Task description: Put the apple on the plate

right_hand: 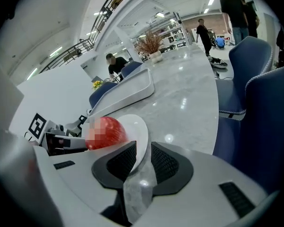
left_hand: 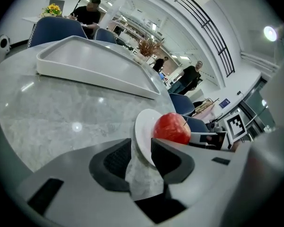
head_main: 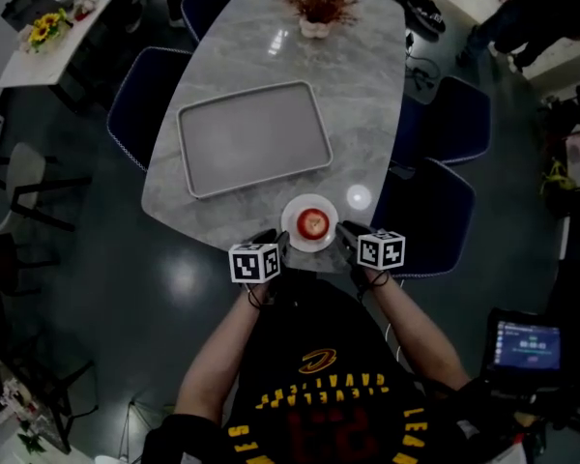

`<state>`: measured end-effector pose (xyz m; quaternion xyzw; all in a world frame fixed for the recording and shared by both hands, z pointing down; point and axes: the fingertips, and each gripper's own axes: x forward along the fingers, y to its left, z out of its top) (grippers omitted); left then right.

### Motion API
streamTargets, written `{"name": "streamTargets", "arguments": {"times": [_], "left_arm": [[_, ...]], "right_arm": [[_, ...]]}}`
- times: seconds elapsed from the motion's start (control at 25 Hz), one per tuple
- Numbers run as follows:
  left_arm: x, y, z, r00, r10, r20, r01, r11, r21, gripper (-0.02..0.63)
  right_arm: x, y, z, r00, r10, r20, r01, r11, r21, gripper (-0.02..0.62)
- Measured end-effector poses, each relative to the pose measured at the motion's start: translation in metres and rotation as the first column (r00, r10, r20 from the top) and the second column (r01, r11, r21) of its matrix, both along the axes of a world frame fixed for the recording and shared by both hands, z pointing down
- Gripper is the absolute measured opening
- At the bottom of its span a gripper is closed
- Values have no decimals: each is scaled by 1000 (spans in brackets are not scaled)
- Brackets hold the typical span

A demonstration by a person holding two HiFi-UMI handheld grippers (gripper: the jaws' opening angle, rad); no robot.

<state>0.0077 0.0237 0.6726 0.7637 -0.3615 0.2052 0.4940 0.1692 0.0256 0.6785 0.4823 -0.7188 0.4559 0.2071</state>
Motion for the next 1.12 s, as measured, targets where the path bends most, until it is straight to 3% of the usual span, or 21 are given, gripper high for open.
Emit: {"name": "streamTargets", "arguments": {"times": [0.32, 0.48, 0.56, 0.84, 1.12], "left_arm": [[10, 8, 8, 1000, 4, -17, -5, 999, -53, 118], [11, 4, 15, 999, -44, -22, 41, 993, -108, 118], [9, 1, 17, 997, -77, -31, 72, 988, -139, 75], [-7, 12, 9, 981, -165, -102, 143, 970, -195, 40], [-14, -18, -11, 945, -263, -196, 222, 953, -207, 35]], "right_arm": [[-9, 6, 6, 999, 1, 34, 0, 1000, -30, 83], [-5, 2, 14, 996, 9, 92, -3, 998, -62, 81], [-6, -1, 16, 990, 24, 141, -11, 996, -86, 64], [-17, 0, 1, 940, 87, 331, -45, 990, -134, 38], [-24, -35, -23, 882, 99, 460, -41, 990, -135, 32]]}}
